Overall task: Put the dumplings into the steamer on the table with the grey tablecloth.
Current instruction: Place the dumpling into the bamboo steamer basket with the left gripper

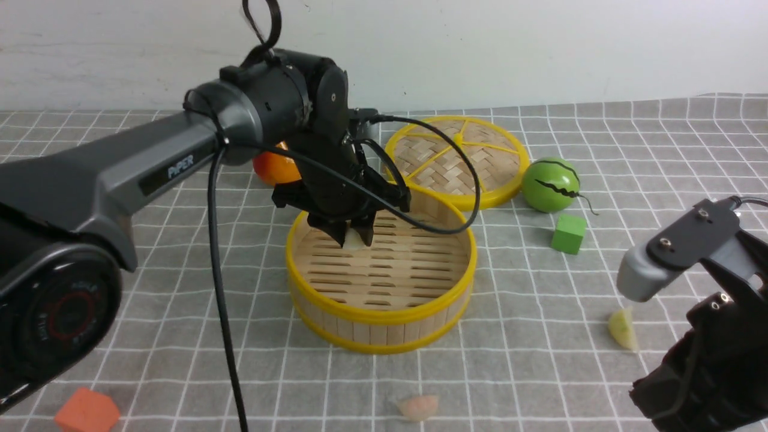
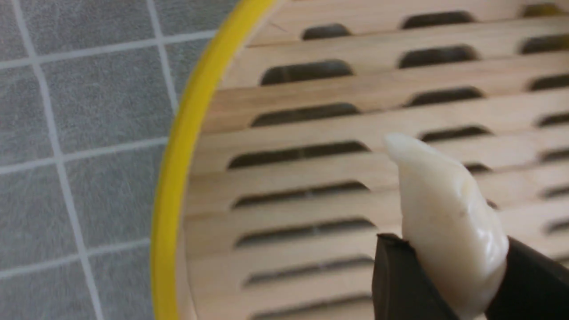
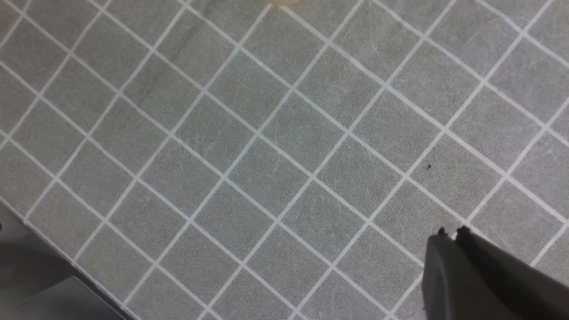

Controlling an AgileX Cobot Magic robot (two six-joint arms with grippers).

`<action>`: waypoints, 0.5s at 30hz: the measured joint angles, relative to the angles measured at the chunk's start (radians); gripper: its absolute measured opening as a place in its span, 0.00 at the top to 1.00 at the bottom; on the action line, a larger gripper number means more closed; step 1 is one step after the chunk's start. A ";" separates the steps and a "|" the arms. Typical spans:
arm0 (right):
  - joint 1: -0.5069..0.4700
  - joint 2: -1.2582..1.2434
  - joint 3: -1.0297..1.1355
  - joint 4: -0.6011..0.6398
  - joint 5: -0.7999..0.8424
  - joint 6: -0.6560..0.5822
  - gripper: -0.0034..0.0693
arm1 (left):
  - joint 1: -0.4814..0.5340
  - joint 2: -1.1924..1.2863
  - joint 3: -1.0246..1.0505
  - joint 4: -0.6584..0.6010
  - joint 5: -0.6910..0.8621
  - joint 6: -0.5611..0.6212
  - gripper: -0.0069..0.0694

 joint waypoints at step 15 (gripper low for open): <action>-0.049 0.025 -0.094 -0.204 -0.002 0.234 0.81 | 0.014 0.035 -0.105 0.005 0.089 -0.012 0.33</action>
